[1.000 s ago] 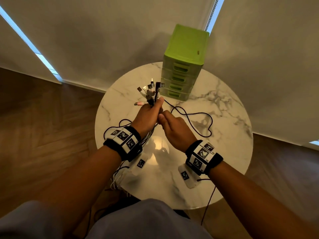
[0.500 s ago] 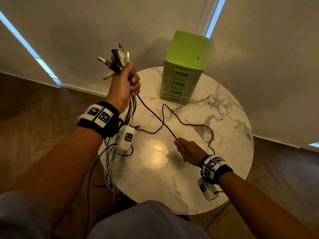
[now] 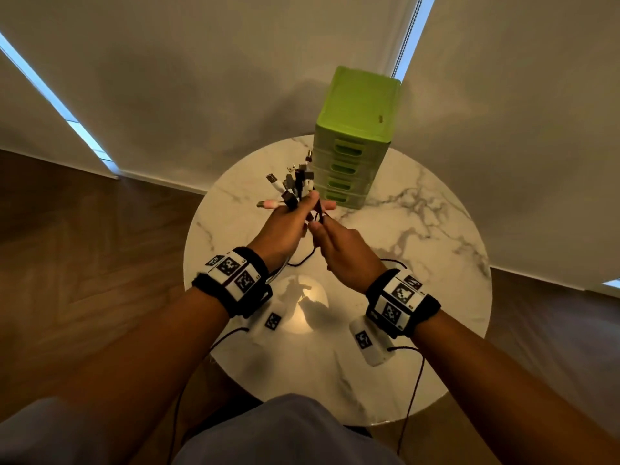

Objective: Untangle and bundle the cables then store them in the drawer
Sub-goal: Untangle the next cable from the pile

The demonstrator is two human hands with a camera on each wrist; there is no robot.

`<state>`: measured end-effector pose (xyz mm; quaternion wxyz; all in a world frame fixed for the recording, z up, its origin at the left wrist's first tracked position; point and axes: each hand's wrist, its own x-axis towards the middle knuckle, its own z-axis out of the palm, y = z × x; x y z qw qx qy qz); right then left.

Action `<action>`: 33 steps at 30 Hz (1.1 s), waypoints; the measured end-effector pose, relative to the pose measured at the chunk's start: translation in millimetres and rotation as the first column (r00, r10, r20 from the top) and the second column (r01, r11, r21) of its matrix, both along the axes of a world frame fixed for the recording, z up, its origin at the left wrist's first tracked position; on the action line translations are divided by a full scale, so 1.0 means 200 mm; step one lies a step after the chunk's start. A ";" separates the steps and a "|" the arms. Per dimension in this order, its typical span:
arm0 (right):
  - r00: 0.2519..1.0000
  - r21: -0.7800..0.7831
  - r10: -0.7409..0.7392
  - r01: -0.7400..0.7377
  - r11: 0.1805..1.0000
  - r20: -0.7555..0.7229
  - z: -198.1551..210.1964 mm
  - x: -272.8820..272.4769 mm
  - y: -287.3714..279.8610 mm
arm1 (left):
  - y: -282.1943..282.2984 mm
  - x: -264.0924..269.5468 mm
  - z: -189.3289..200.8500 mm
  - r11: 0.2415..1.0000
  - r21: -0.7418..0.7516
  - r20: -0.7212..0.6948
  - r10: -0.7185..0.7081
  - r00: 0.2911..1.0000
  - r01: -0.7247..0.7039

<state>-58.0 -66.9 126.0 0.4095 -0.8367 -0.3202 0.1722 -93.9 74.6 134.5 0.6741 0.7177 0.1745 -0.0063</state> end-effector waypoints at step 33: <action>0.996 0.048 0.094 -0.094 0.994 0.005 0.09 0.03 0.07 | 0.05 -0.05 0.06 0.994 -0.087 -0.020 0.059 0.998 -0.061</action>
